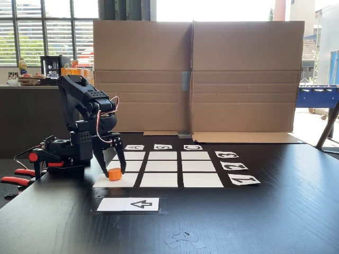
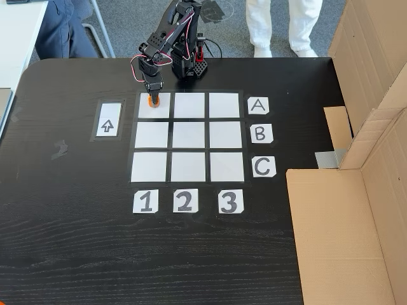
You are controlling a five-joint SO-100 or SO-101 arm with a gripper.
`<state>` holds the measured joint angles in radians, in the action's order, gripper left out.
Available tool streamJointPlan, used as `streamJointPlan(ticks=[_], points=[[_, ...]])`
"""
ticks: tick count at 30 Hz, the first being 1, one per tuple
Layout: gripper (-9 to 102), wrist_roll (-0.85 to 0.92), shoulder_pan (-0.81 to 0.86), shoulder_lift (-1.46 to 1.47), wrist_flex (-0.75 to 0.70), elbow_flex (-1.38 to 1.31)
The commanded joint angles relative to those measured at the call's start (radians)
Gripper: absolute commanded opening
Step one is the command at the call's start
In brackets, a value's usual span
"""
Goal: Pick up the round, orange token and place it in the grid on square A1.
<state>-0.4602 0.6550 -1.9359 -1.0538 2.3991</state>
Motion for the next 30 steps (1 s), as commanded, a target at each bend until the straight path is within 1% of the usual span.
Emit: streamJointPlan(ticks=[1,12,25,30], points=[[7,-0.009,0.002,0.003,0.011,-0.023],[9,-0.009,0.008,0.02,0.012,-0.021],[20,0.002,0.038,0.032,0.012,-0.021],[21,0.003,0.048,0.034,0.012,-0.018]])
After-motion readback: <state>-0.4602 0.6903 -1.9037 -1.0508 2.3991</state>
